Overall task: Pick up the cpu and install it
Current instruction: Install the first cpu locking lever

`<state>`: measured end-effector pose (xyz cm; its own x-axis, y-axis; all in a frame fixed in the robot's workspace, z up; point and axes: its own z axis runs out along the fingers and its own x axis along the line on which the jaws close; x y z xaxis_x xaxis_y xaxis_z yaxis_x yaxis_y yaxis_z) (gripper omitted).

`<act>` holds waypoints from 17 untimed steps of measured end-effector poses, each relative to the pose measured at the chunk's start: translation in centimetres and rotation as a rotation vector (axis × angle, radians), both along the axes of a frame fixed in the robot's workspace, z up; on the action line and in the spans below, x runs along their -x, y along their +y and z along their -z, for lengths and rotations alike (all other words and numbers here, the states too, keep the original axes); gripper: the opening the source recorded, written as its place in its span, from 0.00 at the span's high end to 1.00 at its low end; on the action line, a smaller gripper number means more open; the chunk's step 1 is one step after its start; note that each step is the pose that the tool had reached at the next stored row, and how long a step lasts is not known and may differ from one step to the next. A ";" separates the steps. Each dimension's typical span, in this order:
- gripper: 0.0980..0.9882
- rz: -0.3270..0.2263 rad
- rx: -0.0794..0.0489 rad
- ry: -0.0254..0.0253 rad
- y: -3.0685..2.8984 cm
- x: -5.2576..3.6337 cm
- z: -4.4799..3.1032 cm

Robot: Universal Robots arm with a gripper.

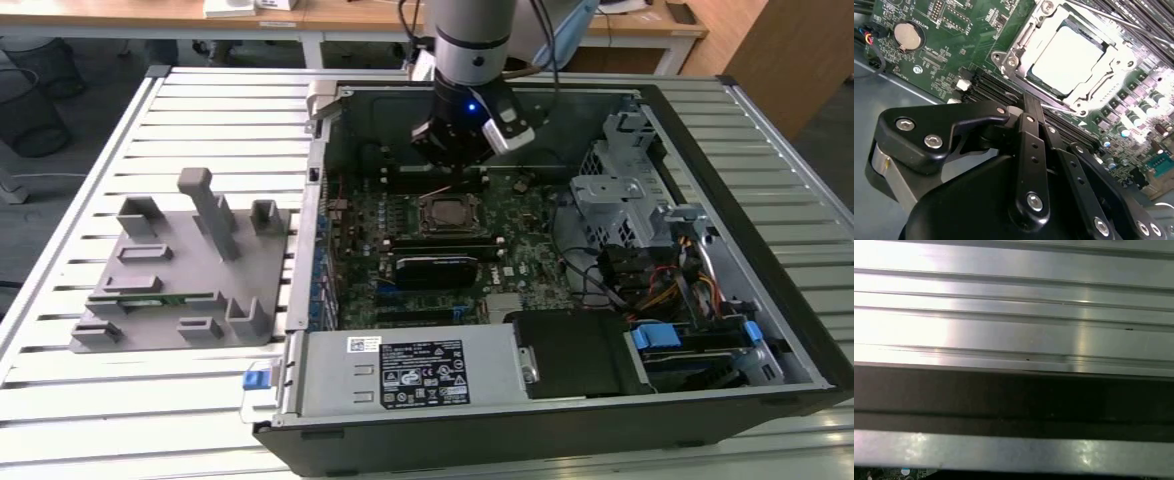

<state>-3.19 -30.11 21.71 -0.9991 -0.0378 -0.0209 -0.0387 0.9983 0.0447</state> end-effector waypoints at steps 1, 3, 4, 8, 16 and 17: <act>0.99 0.000 0.000 0.0000 0.00 -0.10 0.07; 0.99 0.000 0.000 0.0000 0.00 -0.27 0.23; 0.99 0.000 0.000 0.0000 0.00 -0.34 0.33; 0.99 0.000 0.000 -0.0001 0.00 -0.38 0.65; 0.99 0.000 0.000 0.0000 0.00 -0.39 1.50; 0.99 0.000 0.000 0.0000 0.00 -0.39 1.61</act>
